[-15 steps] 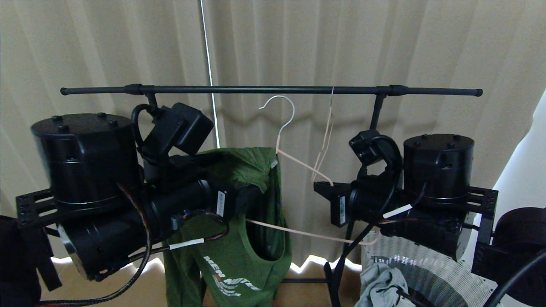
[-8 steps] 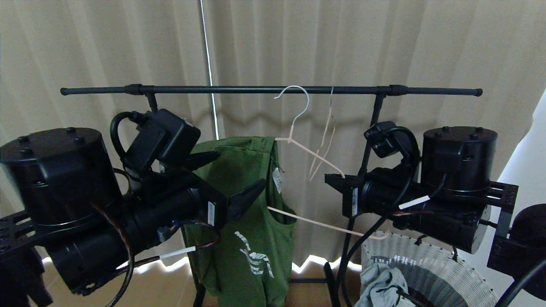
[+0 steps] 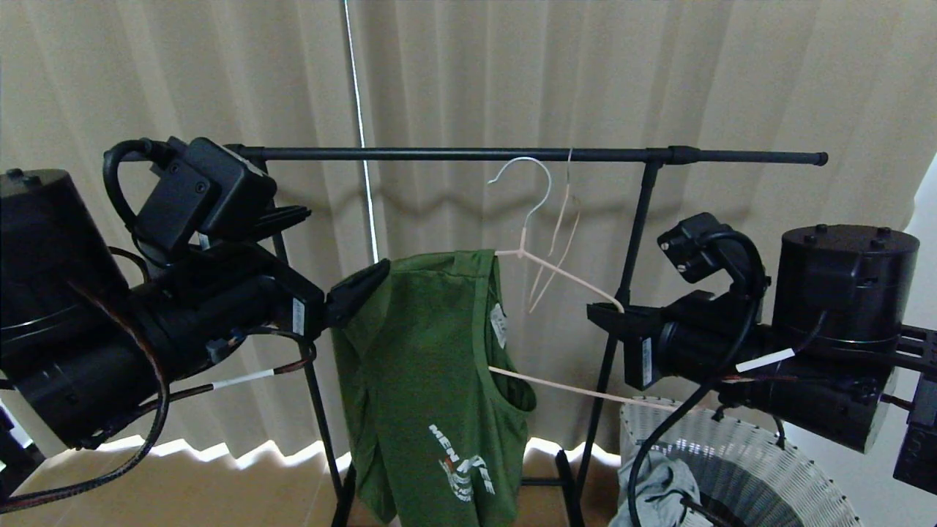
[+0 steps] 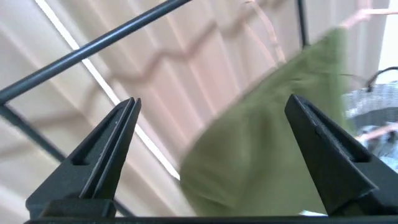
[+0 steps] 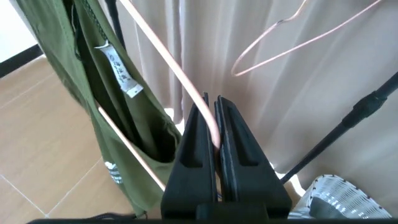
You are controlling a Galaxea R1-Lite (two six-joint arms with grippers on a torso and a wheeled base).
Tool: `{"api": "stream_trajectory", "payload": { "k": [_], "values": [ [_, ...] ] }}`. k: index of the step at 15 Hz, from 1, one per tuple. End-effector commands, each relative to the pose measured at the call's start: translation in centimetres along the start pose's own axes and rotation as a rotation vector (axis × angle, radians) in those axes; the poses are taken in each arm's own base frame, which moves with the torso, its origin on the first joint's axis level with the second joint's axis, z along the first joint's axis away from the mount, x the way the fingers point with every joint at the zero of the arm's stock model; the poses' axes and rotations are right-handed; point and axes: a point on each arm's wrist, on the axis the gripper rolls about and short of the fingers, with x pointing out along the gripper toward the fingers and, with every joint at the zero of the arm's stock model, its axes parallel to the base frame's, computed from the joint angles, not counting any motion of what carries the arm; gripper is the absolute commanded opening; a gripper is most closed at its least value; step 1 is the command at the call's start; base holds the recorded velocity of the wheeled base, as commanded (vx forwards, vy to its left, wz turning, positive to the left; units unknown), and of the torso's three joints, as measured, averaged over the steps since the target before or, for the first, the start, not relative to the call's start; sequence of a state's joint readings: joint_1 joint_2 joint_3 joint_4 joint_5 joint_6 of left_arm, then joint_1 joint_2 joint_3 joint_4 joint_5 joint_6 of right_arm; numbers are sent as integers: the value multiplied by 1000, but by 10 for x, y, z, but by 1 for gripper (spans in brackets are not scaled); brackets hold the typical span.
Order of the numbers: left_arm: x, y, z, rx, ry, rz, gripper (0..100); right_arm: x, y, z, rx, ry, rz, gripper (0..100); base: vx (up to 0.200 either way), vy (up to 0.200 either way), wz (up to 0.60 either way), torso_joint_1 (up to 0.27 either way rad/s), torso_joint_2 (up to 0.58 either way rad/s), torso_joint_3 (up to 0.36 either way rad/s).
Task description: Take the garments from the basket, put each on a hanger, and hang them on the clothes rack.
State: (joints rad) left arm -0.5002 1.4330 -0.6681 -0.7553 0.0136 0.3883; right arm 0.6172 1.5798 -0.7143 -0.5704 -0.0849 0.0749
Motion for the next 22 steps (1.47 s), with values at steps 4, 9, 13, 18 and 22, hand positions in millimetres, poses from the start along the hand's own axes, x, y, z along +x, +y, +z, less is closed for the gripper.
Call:
{"api": "stream_trajectory", "payload": {
  "k": [4, 9, 13, 18, 22],
  "values": [
    [-6, -1, -12, 44, 45, -1, 100, -2, 0, -3, -15, -32, 4, 0, 0, 0, 0, 0, 0, 0],
    [-8, -3, -14, 100, 29, -54, 100, -5, 2, -14, -70, -29, 16, 0, 0, 0, 0, 0, 0, 0],
    [8, 0, -5, 108, -15, -81, 100, -2, 12, -15, -79, -22, 62, 0, 0, 0, 0, 0, 0, 0],
    [28, -8, -17, 277, 23, -124, 100, -1, 18, -13, -105, -31, 92, 0, 0, 0, 0, 0, 0, 0],
    [26, -9, -10, 262, -46, -191, 100, 0, 18, -14, -104, -27, 92, 0, 0, 0, 0, 0, 0, 0]
  ]
}}
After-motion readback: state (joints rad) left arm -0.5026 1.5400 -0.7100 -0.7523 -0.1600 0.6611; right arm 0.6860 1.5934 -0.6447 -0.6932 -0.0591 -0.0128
